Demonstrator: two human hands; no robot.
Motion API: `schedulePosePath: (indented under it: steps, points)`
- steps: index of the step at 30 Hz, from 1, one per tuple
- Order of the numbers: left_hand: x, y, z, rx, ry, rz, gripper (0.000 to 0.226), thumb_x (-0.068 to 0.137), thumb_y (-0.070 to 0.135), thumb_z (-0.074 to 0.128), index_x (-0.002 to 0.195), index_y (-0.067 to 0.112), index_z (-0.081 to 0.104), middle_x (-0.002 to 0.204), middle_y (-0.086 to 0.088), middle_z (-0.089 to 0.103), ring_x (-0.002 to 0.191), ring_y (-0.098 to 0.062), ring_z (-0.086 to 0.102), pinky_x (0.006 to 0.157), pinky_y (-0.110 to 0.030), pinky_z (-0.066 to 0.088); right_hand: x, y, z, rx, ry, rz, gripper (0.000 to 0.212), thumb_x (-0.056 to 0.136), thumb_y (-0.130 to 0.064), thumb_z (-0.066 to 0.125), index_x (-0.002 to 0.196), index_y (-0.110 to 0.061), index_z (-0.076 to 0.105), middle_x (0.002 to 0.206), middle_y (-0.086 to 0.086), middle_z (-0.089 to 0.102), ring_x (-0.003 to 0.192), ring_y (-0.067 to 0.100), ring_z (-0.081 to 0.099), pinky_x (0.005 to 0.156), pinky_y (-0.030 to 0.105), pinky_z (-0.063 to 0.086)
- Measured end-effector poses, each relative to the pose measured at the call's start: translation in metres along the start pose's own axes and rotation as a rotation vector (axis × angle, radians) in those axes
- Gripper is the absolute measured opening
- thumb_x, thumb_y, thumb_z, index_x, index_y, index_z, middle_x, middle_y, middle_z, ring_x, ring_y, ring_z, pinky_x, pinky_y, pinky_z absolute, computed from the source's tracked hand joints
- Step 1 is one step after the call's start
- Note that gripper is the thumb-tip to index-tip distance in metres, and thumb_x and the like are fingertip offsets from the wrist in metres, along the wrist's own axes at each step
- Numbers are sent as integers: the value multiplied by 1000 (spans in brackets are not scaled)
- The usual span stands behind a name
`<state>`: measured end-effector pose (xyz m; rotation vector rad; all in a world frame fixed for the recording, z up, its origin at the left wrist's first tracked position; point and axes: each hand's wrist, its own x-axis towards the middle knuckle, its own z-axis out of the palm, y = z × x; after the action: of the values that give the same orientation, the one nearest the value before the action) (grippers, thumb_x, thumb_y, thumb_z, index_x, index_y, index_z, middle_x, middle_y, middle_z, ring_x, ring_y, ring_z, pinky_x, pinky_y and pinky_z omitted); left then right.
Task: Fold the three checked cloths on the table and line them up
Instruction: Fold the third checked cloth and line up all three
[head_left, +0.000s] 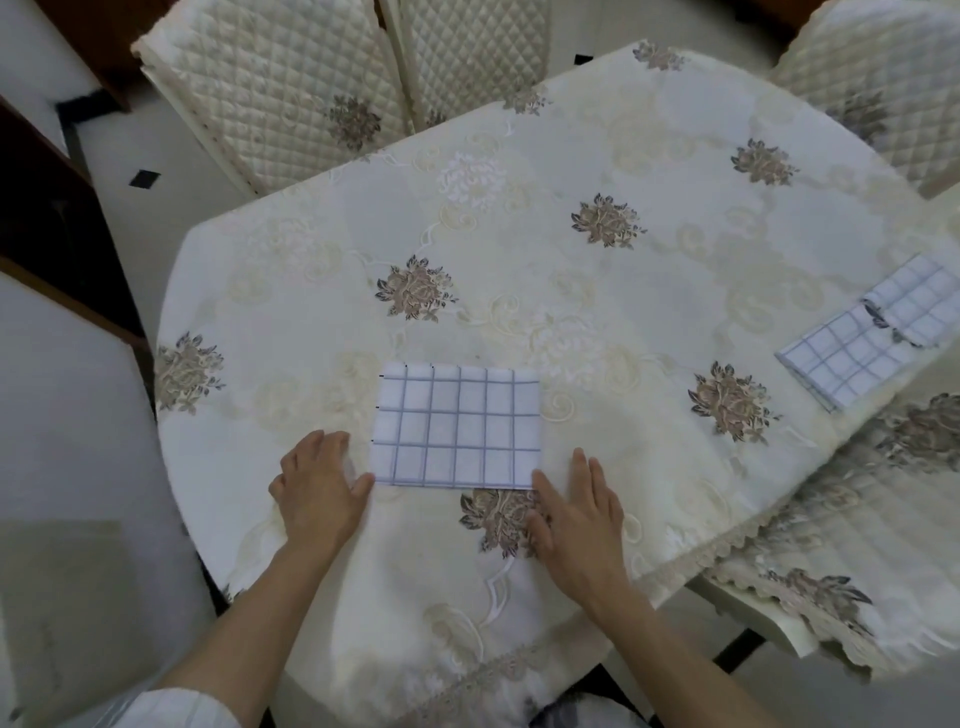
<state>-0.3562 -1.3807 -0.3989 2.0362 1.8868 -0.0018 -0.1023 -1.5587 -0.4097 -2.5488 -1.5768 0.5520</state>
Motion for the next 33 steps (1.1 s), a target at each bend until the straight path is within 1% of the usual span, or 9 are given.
schedulePosePath:
  steps: [3, 10, 15, 18, 20, 22, 25, 29, 33]
  points:
    - [0, 3, 1, -22, -3, -30, 60, 79, 34, 75, 133, 25, 52, 149, -7, 40, 133, -34, 34, 101, -55, 33, 15, 5, -6, -17, -21, -28, 51, 96, -51, 28, 143, -33, 38, 162, 18, 3, 148, 37, 0, 113, 53, 20]
    - [-4, 11, -1, -10, 7, -58, 56, 81, 31, 74, 132, 23, 52, 144, -6, 43, 129, -35, 38, 98, -54, 37, 56, 13, -25, -94, -35, -146, 51, 99, -49, 33, 145, -29, 32, 161, 20, 0, 148, 39, 0, 114, 53, 17]
    - [-11, 13, -2, 1, -23, -87, 53, 85, 30, 69, 134, 20, 52, 144, -8, 42, 129, -35, 38, 97, -53, 39, 88, 14, -36, -65, -76, -139, 55, 98, -46, 37, 149, -31, 22, 161, 20, -4, 148, 38, -3, 115, 53, 14]
    - [-22, 22, -2, -56, 62, -130, 51, 84, 28, 71, 131, 18, 54, 142, -10, 45, 128, -36, 39, 96, -52, 40, 103, 17, -40, -52, -85, -144, 56, 98, -46, 41, 148, -33, 22, 161, 20, -5, 148, 38, -4, 116, 53, 14]
    - [-32, 36, 2, -77, 146, -60, 48, 82, 25, 73, 127, 16, 57, 141, -13, 46, 128, -37, 39, 92, -53, 41, 107, 19, -40, -58, -75, -165, 58, 95, -45, 47, 147, -32, 24, 161, 20, -3, 148, 39, -3, 116, 53, 16]
    - [-39, 57, 9, -66, 165, 78, 49, 81, 27, 75, 126, 18, 58, 141, -11, 47, 129, -34, 40, 92, -52, 43, 108, 21, -41, -58, -74, -182, 62, 93, -45, 52, 147, -32, 25, 161, 20, -2, 148, 39, -2, 115, 53, 17]
    - [-48, 95, 28, 17, 78, 273, 58, 76, 37, 76, 128, 20, 57, 145, -9, 44, 132, -32, 39, 94, -51, 43, 96, 27, -41, -19, -82, -207, 65, 91, -45, 56, 147, -32, 27, 161, 19, -1, 148, 38, -1, 114, 53, 18]
    - [-54, 138, 44, 161, -52, 463, 69, 66, 40, 75, 128, 21, 55, 154, -11, 35, 138, -33, 34, 99, -49, 42, 82, 38, -36, -14, -73, -342, 62, 86, -46, 61, 142, -36, 36, 162, 17, 4, 149, 37, 1, 113, 53, 21]
    - [-52, 151, 48, 212, -90, 543, 53, 61, 35, 70, 110, 19, 62, 157, -12, 33, 142, -34, 31, 103, -49, 40, 82, 40, -34, 9, -69, -337, 57, 85, -43, 63, 138, -35, 46, 162, 19, 7, 149, 39, 4, 113, 54, 20]
